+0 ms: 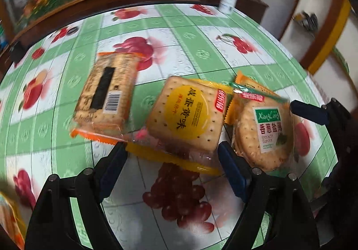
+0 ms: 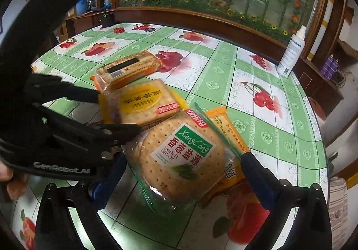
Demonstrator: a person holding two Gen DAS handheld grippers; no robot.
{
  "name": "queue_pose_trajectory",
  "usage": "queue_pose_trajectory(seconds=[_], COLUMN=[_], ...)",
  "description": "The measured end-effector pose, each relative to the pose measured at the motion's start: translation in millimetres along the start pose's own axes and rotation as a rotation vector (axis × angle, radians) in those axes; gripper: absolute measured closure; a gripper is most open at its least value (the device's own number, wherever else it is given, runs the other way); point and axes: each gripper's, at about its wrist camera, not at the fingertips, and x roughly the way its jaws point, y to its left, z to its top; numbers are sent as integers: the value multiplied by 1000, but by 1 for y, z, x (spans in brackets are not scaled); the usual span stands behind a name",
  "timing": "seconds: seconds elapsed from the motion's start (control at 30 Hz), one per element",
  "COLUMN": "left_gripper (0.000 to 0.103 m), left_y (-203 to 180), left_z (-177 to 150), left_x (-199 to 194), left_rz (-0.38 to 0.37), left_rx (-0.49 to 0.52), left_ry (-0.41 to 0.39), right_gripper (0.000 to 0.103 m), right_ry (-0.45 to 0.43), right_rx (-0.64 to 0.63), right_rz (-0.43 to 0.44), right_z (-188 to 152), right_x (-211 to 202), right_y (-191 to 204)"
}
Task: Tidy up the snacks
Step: 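Grasp the yellow salted-egg cracker pack with the left gripper while the right grasps another XiangCong pack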
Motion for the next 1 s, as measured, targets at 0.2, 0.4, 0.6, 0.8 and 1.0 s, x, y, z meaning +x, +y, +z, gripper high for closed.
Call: queue_pose_trajectory(seconds=[0.2, 0.4, 0.6, 0.8, 1.0], left_gripper=[20, 19, 30, 33, 33], left_y=[-12, -7, -9, 2, 9], left_z=[15, 26, 17, 9, 10], left_x=[6, 21, 16, 8, 9], left_rz=[35, 18, -17, -62, -28], left_rx=[101, 104, 84, 45, 15], left_ry=[-10, 15, -12, -5, -8], right_gripper=[0, 7, 20, 35, 38], right_ry=[18, -5, -10, -17, -17], right_rx=[22, 120, 112, 116, 180], right_rz=[17, 91, 111, 169, 193], right_z=[-2, -4, -6, -11, -17], right_x=[8, 4, -2, -11, -16], right_y=[-4, -21, -18, -11, -22])
